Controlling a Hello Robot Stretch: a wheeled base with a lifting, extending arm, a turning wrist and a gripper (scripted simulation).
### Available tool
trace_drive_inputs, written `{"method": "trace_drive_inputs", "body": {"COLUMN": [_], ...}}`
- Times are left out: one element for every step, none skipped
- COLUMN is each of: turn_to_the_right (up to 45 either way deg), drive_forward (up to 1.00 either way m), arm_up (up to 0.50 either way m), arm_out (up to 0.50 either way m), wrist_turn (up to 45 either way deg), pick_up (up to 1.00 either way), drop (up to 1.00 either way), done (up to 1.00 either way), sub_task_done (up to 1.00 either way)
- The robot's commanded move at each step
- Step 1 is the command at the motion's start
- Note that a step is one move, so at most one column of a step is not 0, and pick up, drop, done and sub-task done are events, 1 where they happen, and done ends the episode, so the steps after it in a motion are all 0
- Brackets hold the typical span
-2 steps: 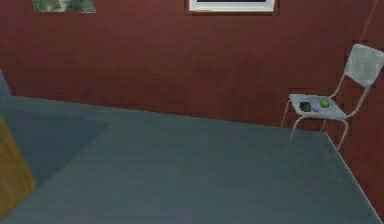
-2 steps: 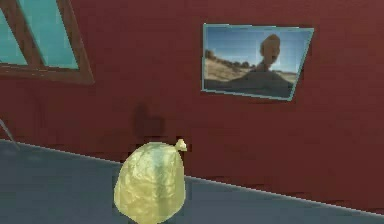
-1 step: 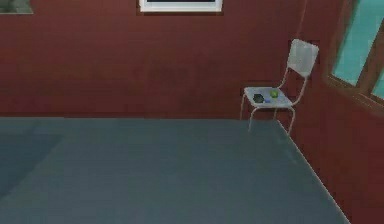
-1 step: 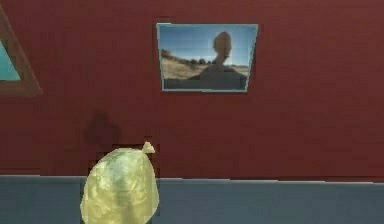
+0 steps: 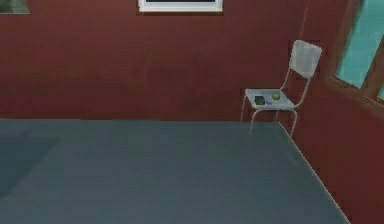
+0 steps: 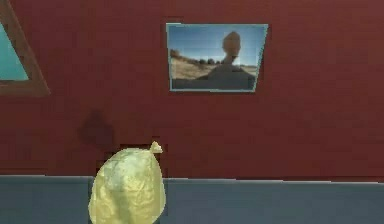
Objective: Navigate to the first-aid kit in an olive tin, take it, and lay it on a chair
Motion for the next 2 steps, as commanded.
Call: {"method": "trace_drive_inputs", "body": {"turn_to_the_right": [0.0,27.0], "drive_forward": [0.70,0.00], "arm_up": [0.00,0.00], "arm_out": [0.00,0.00], "wrist_turn": [0.0,0.0], "pick_up": [0.00,0.00], "drop": [0.00,0.00], "done": [0.00,0.00], "sub_task_done": [0.00,0.00]}}
